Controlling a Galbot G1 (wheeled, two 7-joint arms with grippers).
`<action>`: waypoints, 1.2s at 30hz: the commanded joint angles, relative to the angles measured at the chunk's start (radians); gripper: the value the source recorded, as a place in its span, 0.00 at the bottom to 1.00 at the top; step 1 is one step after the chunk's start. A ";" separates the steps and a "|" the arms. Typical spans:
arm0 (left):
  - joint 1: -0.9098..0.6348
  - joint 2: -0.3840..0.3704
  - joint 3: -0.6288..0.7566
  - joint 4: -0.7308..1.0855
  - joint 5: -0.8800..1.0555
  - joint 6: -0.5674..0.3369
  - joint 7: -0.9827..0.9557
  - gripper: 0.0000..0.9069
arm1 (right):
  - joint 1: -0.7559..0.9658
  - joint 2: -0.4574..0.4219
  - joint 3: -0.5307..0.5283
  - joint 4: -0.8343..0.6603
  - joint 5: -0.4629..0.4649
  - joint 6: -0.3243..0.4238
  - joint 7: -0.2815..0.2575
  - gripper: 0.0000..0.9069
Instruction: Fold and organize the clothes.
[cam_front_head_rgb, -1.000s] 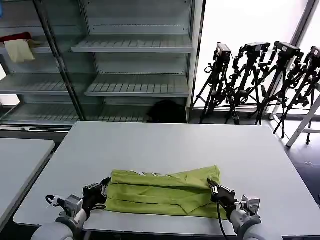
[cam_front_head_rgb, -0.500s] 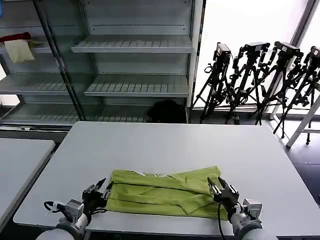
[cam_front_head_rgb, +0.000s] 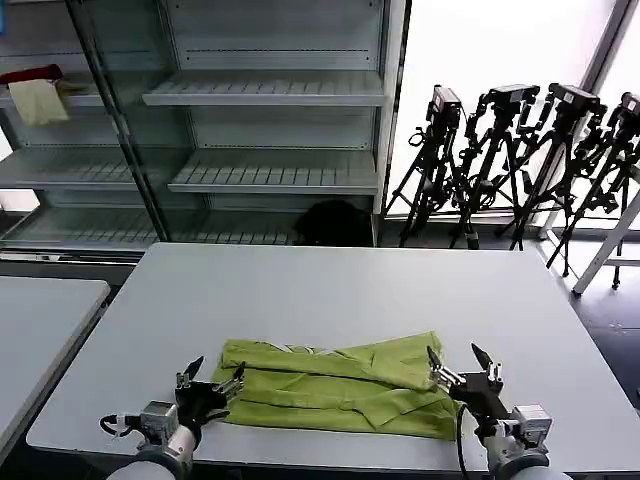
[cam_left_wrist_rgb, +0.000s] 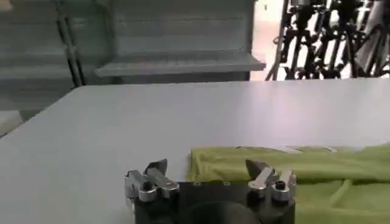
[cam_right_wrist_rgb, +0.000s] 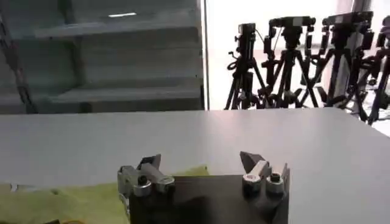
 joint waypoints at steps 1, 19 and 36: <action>-0.043 -0.214 0.020 0.083 0.004 -0.077 -0.123 1.00 | -0.067 0.005 0.089 -0.014 -0.032 0.063 -0.065 1.00; -0.013 -0.261 0.064 0.119 0.038 -0.171 -0.126 0.02 | -0.063 -0.003 0.098 -0.017 -0.023 0.070 -0.086 1.00; 0.011 -0.273 0.102 0.163 0.011 -0.239 -0.119 0.00 | -0.051 -0.007 0.091 -0.018 -0.013 0.069 -0.082 1.00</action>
